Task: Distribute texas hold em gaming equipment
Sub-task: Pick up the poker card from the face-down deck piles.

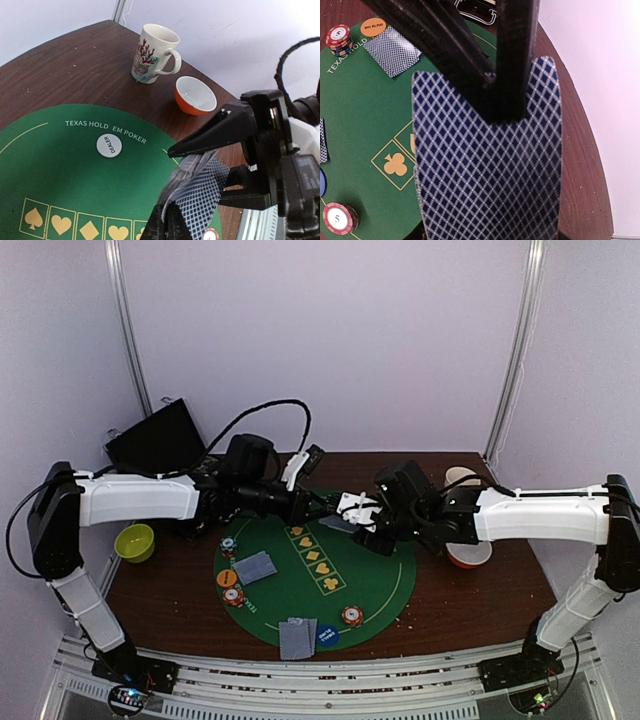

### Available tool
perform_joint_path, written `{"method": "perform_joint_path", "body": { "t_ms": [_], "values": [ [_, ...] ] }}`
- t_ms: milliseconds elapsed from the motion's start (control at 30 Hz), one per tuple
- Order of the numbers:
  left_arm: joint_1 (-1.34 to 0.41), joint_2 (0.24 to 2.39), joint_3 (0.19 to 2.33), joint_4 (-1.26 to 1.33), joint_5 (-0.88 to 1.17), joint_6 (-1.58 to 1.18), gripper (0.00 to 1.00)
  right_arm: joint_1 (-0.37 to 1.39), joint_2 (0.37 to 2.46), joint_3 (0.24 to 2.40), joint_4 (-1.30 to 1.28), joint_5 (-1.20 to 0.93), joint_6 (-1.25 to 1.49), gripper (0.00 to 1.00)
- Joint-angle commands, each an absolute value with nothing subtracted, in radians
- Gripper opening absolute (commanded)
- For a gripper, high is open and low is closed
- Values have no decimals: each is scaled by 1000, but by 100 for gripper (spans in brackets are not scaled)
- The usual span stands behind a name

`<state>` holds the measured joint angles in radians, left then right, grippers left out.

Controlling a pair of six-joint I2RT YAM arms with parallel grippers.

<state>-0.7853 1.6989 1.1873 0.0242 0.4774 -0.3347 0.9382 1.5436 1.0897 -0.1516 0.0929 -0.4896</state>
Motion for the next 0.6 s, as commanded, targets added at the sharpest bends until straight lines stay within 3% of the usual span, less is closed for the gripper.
{"method": "perform_joint_path", "body": {
  "t_ms": [0,433,500,567],
  "values": [
    [-772,1639,1174,11,454,-302,0,945,1526,1107,-156,107,-483,50],
    [-599,1488,1099,-15,610,-259,0,924,1514,1071,-173,128,-483,50],
    [-567,1471,1089,-19,547,-220,0,922,1512,1068,-178,127,-483,50],
    [-560,1463,1069,-13,329,-127,0,920,1507,1064,-181,125,-486,50]
  ]
}}
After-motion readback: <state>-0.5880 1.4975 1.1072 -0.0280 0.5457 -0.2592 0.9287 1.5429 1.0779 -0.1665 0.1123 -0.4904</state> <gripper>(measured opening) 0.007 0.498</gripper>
